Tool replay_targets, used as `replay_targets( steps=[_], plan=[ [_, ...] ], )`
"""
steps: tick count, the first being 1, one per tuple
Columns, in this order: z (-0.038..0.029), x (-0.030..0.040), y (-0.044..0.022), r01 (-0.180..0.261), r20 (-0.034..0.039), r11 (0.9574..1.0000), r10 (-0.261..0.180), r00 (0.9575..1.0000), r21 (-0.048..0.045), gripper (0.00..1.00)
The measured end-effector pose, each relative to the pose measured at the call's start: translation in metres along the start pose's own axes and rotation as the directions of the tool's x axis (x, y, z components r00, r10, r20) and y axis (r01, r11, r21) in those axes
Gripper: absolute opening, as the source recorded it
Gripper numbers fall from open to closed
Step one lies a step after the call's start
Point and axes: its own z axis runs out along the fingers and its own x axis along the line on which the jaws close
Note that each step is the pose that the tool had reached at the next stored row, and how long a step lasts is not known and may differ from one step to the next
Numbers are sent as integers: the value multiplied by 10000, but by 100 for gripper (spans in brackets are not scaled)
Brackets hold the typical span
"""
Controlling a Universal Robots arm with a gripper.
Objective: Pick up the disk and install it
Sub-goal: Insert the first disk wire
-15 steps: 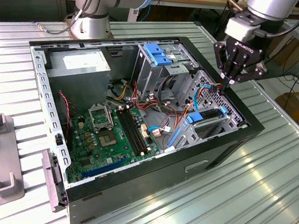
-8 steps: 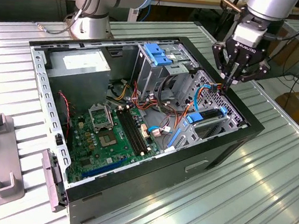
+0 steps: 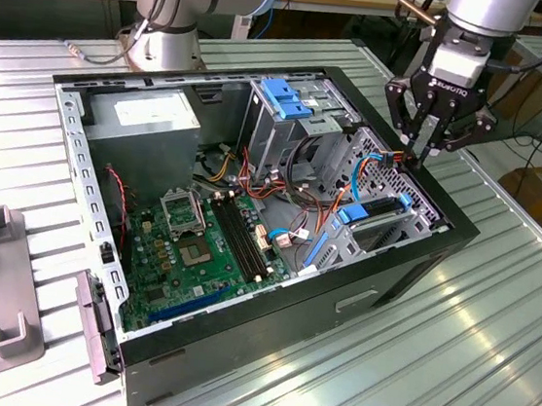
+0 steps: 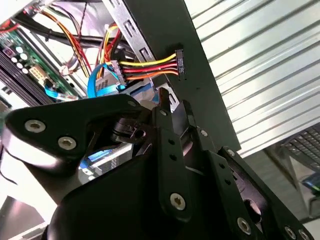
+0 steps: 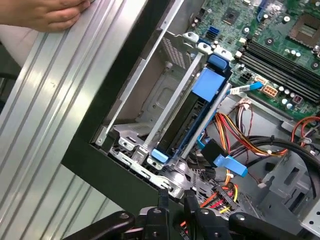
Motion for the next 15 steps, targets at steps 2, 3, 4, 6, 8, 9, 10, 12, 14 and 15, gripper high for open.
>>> replay_targets(
  steps=[2, 3, 4, 6, 8, 9, 10, 12, 14, 15],
  plan=[
    [0, 0, 0, 403, -255, 9992, -405, 9989, -86, 28],
    [0, 0, 0, 495, -281, 9987, -498, 9984, -86, 34],
    [-1, 0, 2, 507, -289, 9987, -509, 9983, -78, 34],
    [0, -1, 1, 846, -297, 9964, -845, 9960, 1, 34],
    [0, 0, 0, 1410, -307, 9899, -1406, 9896, 112, 34],
    [0, 0, 1, 1756, -316, 9843, -1749, 9841, 180, 34],
    [1, -1, 0, 2214, -331, 9748, -2205, 9748, 272, 34],
    [2, 0, 0, 2578, -347, 9656, -2566, 9659, 344, 34],
    [4, -1, -4, 3076, -373, 9505, -3062, 9513, 444, 34],
    [5, -3, -6, 3180, -378, 9469, -3164, 9479, 465, 34]
  ],
)
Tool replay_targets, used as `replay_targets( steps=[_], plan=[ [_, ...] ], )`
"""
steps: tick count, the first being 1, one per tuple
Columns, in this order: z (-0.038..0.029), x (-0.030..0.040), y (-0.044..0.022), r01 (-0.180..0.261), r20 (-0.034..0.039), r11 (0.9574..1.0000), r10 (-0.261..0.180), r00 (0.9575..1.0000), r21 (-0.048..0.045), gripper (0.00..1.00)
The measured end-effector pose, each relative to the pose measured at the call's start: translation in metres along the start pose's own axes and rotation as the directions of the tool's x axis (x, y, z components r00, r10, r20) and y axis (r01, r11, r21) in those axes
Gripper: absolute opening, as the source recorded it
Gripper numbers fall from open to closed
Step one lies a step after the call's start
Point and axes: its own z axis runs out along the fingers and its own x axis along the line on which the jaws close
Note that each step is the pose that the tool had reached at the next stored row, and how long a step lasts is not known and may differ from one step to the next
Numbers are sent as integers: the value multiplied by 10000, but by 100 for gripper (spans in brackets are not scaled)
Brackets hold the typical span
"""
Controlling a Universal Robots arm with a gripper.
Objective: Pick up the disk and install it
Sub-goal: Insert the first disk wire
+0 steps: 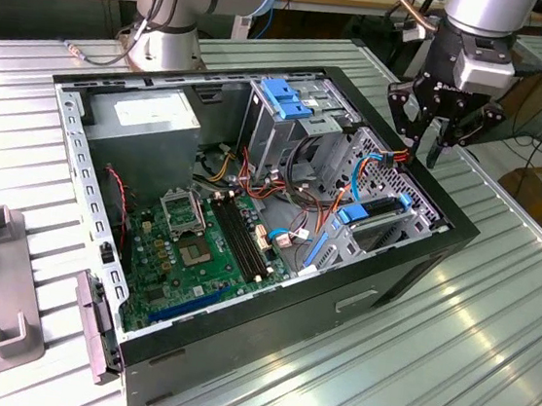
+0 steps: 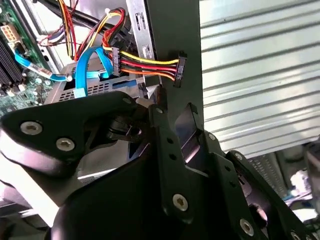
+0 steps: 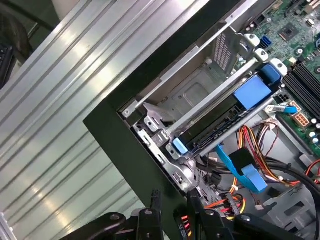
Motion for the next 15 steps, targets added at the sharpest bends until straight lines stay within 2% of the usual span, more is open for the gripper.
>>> replay_targets(
  steps=[2, 3, 4, 5, 6, 7, 12, 14, 15],
  plan=[
    [-3, -13, -23, 380, -7, 9992, -380, 9993, 85, 34],
    [-8, -40, -59, 635, -13, 9979, -634, 9980, 142, 34],
    [-1, -53, -77, 1084, -27, 9938, -1083, 9941, 244, 34],
    [17, -57, -78, 1715, -55, 9844, -1714, 9852, 387, 34],
    [38, -59, -89, 2395, -95, 9694, -2394, 9709, 537, 34],
    [36, -82, -125, 2398, -95, 9693, -2396, 9708, 540, 34],
    [40, -85, -130, 2416, -97, 9689, -2414, 9704, 541, 34],
    [47, -85, -130, 2876, -132, 9556, -2874, 9577, 643, 34],
    [49, -80, -123, 2962, -139, 9528, -2960, 9551, 662, 34]
  ],
)
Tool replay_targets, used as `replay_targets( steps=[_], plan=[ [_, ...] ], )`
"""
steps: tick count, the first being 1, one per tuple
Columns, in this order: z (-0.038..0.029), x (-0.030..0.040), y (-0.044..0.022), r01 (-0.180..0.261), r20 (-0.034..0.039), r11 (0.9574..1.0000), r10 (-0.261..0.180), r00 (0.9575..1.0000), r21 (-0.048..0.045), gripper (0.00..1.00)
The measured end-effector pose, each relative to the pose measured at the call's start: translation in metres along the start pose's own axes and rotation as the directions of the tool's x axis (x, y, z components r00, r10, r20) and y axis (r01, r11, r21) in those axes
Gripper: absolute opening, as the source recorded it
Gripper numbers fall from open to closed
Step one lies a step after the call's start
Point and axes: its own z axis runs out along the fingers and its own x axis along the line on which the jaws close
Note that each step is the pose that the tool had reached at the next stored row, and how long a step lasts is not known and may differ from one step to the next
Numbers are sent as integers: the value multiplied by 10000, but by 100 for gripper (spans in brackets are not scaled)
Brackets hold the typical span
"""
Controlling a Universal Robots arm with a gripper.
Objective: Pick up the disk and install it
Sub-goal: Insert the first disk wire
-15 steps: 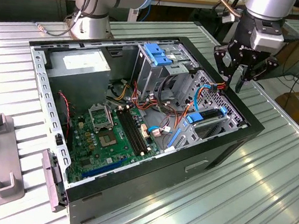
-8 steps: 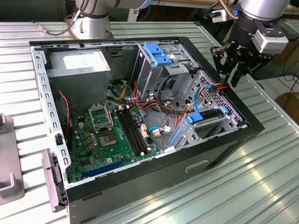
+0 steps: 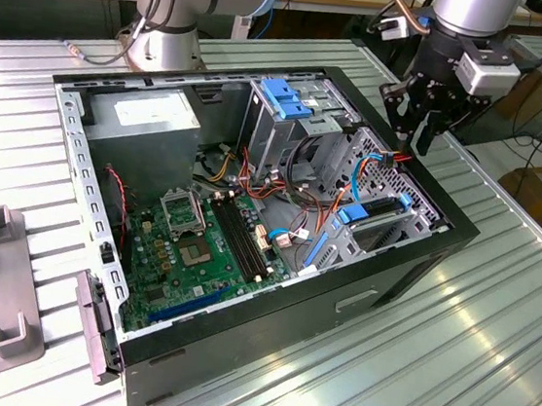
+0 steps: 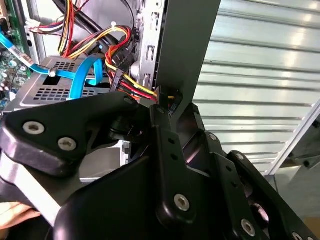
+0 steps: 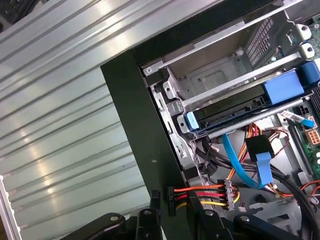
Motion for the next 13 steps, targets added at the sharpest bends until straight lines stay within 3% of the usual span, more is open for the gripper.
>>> replay_targets(
  steps=[11, 13],
  plan=[
    [19, 5, 32, 14, -6, 10000, -14, 10000, -2, 33],
    [21, 6, 33, 15, -6, 10000, -15, 10000, -4, 16]
  ],
)
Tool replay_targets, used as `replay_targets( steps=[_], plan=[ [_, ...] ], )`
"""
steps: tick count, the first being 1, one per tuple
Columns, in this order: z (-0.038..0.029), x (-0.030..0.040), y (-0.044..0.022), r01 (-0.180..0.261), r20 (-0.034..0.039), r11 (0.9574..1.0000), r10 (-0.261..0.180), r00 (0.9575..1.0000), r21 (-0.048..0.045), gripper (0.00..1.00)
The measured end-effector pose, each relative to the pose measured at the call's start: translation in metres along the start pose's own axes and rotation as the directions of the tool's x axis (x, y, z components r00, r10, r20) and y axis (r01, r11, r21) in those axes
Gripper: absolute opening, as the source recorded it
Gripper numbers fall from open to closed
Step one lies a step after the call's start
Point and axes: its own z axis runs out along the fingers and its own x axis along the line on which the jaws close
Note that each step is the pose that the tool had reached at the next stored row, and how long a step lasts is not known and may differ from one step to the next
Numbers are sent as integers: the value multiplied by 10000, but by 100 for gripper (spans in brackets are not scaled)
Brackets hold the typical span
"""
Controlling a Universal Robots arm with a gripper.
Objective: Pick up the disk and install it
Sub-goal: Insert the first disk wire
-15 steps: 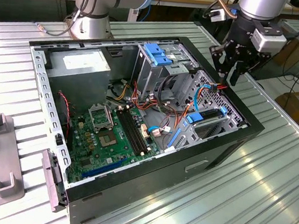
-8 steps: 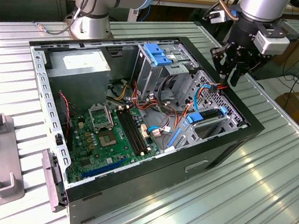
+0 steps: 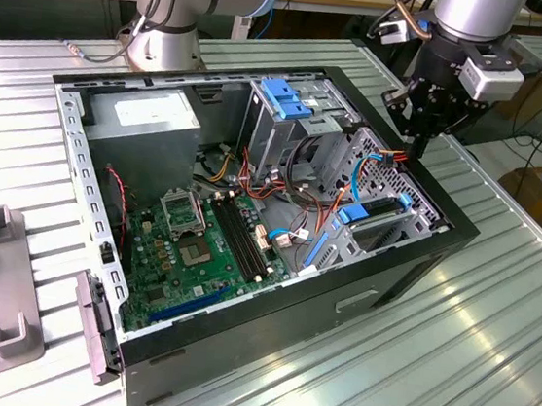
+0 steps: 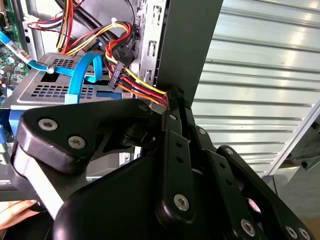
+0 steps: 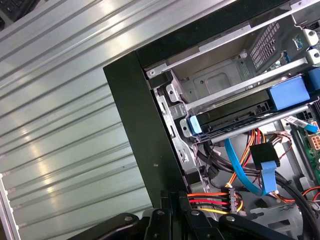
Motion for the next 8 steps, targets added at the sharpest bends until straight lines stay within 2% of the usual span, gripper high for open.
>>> replay_targets(
  steps=[2, 3, 6, 8],
  plan=[
    [-9, 1, 0, -105, 2, 9999, 105, 9999, -23, 16],
    [-19, 4, 0, -327, 1, 9994, 327, 9995, -78, 16],
    [-25, 5, 1, -650, 3, 9978, 650, 9979, -149, 16],
    [-29, 7, 1, -1157, -11, 9929, 1157, 9933, -285, 16]
  ],
)
